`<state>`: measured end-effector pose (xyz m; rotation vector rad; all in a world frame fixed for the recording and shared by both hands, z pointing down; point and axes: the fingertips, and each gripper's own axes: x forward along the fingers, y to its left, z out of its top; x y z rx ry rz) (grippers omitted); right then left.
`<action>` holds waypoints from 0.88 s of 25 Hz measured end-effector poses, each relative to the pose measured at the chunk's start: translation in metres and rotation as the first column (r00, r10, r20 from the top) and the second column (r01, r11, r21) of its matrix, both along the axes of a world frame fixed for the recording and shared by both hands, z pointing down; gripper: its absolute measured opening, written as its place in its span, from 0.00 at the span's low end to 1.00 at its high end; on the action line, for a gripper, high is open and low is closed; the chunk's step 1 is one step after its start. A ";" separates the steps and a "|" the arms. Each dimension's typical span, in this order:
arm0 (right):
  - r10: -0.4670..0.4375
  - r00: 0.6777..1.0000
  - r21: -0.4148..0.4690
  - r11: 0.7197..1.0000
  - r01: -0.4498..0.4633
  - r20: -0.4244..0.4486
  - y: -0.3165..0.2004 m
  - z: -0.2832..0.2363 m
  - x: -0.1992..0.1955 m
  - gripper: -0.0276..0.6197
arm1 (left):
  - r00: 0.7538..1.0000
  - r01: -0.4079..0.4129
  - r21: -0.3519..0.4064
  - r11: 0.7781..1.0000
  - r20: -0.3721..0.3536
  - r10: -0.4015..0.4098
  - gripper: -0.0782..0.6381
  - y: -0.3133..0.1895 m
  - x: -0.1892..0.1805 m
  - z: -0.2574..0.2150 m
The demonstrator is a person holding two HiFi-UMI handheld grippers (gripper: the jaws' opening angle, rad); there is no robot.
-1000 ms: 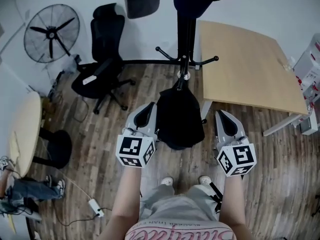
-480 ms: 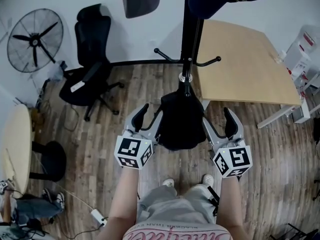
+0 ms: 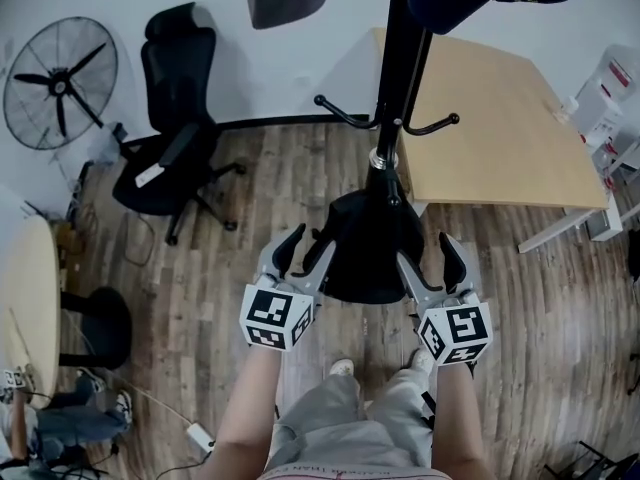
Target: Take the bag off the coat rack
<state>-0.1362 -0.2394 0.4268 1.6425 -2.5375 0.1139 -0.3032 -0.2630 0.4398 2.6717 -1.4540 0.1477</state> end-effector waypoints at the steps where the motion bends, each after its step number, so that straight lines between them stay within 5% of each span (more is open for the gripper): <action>1: -0.003 1.000 -0.015 1.000 0.003 -0.005 -0.001 0.007 -0.001 0.56 | 1.000 -0.003 -0.007 1.000 0.004 0.003 0.44 -0.001 0.000 0.004; 16: -0.011 0.996 -0.210 0.978 -0.009 -0.094 -0.028 0.108 0.005 0.55 | 0.991 -0.002 -0.178 0.984 0.129 0.026 0.47 -0.023 0.012 0.097; 22: -0.007 0.998 -0.238 0.971 -0.010 -0.068 -0.043 0.124 0.008 0.53 | 0.986 -0.021 -0.210 0.977 0.159 0.055 0.49 -0.037 0.021 0.115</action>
